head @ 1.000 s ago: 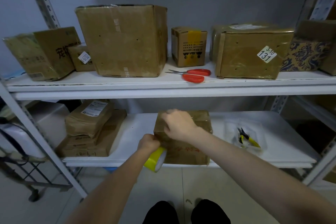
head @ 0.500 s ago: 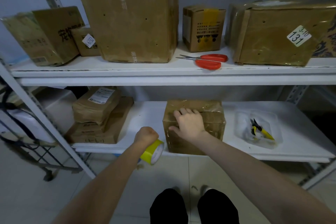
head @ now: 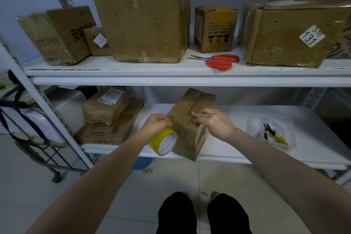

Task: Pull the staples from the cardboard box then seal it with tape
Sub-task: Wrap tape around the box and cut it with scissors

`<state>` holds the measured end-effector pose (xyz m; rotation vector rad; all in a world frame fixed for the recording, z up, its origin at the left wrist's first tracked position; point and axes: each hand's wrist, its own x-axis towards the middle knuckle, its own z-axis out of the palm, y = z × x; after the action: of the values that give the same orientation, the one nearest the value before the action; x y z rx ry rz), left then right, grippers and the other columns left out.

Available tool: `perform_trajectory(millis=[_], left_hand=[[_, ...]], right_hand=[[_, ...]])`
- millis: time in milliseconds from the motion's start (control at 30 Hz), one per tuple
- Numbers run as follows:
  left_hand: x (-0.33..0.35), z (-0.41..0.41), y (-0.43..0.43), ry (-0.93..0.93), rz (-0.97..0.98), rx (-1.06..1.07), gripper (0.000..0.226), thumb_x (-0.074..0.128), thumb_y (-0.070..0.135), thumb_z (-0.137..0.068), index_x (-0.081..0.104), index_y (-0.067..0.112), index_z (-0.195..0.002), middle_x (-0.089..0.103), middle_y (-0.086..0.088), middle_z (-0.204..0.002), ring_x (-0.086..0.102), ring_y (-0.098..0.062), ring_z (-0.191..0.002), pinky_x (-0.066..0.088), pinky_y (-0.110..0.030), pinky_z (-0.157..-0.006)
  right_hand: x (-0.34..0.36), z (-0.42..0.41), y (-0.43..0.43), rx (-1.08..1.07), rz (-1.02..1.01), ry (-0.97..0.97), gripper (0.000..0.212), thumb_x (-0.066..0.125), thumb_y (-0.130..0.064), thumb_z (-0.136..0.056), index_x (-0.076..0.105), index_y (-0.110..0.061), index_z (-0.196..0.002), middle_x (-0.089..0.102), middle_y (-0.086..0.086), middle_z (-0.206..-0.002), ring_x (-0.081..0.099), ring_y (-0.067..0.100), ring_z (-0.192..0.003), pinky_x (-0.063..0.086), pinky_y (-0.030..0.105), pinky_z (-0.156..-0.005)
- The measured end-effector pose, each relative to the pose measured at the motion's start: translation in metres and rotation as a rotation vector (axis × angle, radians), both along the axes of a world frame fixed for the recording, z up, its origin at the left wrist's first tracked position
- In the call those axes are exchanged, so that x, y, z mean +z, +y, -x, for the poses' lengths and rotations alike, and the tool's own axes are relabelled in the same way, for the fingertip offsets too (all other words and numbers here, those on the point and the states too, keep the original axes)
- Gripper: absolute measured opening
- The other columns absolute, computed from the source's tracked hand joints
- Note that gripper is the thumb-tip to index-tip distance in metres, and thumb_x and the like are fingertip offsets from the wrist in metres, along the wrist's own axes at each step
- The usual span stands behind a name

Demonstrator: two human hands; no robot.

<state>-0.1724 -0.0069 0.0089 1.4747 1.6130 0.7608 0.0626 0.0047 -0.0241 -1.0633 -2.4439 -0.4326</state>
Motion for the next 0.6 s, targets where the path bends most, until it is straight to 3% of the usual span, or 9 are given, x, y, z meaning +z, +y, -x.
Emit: perform_trajectory(millis=[100,200,267,400,533,600], left_hand=[[0.011,0.0,0.0,-0.011,-0.014,0.032,0.024,0.064,0.004,-0.082,0.062,0.015,-0.061,0.06,-0.004,-0.073,0.053,-0.014,-0.075,0.042,-0.022,-0.069],[0.017,-0.003,-0.001,-0.01,-0.021,0.053,0.023,0.065,0.004,-0.083,0.061,0.014,-0.062,0.058,-0.003,-0.071,0.053,-0.015,-0.073,0.042,-0.023,-0.067],[0.019,-0.005,-0.003,-0.013,-0.029,0.062,0.022,0.065,0.003,-0.082,0.062,0.013,-0.062,0.058,-0.003,-0.069,0.054,-0.019,-0.078,0.043,-0.026,-0.071],[0.023,-0.004,-0.01,-0.023,-0.01,0.076,0.022,0.066,0.003,-0.081,0.062,0.012,-0.062,0.058,-0.005,-0.069,0.054,-0.021,-0.079,0.043,-0.027,-0.075],[0.03,-0.01,-0.014,-0.03,0.026,0.033,0.018,0.065,0.004,-0.084,0.061,0.009,-0.067,0.054,-0.007,-0.067,0.049,-0.015,-0.063,0.043,-0.025,-0.058],[0.033,-0.017,-0.017,-0.034,0.029,0.001,0.02,0.063,0.003,-0.086,0.059,0.01,-0.067,0.053,-0.004,-0.066,0.047,-0.011,-0.061,0.042,-0.016,-0.052]], right_hand=[[0.017,0.008,-0.012,-0.217,0.114,-0.019,0.024,0.062,0.0,-0.075,0.074,-0.015,-0.09,0.072,0.005,-0.106,0.062,0.027,-0.097,0.047,0.034,-0.082],[0.013,0.038,-0.024,-0.335,0.199,0.002,0.031,0.052,-0.037,-0.087,0.065,-0.018,-0.108,0.065,0.003,-0.108,0.056,0.025,-0.105,0.04,0.035,-0.088],[0.006,0.049,-0.028,-0.353,0.218,-0.066,0.041,0.058,-0.047,-0.085,0.057,-0.02,-0.117,0.059,0.003,-0.117,0.054,0.026,-0.11,0.039,0.036,-0.09],[0.003,0.023,-0.022,-0.303,0.246,-0.079,0.034,0.062,-0.015,-0.085,0.056,-0.018,-0.119,0.062,0.002,-0.118,0.055,0.025,-0.113,0.037,0.032,-0.091],[0.002,-0.019,-0.021,-0.272,0.15,-0.081,0.037,0.075,0.003,-0.062,0.067,-0.015,-0.093,0.071,0.004,-0.088,0.066,0.028,-0.086,0.047,0.031,-0.077],[0.009,-0.031,-0.022,-0.309,0.159,-0.047,0.033,0.07,0.007,-0.064,0.066,-0.011,-0.091,0.07,0.008,-0.089,0.065,0.031,-0.088,0.047,0.034,-0.079]])
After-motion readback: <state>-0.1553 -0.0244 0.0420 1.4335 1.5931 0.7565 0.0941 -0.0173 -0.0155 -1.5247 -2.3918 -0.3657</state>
